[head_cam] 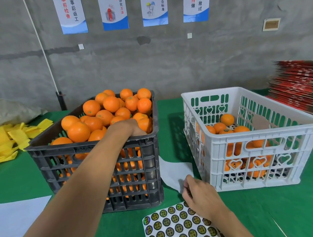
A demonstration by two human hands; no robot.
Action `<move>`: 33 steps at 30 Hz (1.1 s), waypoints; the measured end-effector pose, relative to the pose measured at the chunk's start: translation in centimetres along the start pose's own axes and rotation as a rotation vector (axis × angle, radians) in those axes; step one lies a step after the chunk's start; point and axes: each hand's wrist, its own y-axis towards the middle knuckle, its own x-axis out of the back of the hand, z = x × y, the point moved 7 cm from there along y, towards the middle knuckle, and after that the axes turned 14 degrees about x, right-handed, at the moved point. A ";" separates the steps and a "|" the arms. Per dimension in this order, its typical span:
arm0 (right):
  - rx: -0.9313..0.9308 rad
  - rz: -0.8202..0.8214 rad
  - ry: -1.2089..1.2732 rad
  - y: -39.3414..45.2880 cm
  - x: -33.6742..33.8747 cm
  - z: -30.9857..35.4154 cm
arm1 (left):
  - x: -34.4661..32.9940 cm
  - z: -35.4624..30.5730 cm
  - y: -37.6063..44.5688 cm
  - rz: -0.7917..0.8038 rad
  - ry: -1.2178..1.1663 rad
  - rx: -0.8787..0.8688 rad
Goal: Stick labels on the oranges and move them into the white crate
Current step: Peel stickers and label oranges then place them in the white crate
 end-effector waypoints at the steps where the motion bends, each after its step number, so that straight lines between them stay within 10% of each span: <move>1: -0.004 -0.002 0.007 0.0 0.0 0.1 | 0.1 0.0 -0.2 -0.009 -0.014 -0.003; 14: -0.169 -0.666 1.204 8.8 12.5 1.7 | 5.5 -0.3 -4.2 -0.722 -0.320 -0.091; 28: -0.225 -0.641 0.881 14.1 18.7 2.2 | 6.8 -2.9 -8.5 -0.865 -0.498 -0.793; 33: -0.097 -0.500 1.185 14.3 17.7 3.0 | 6.4 -3.9 -8.6 -0.697 -0.652 -0.887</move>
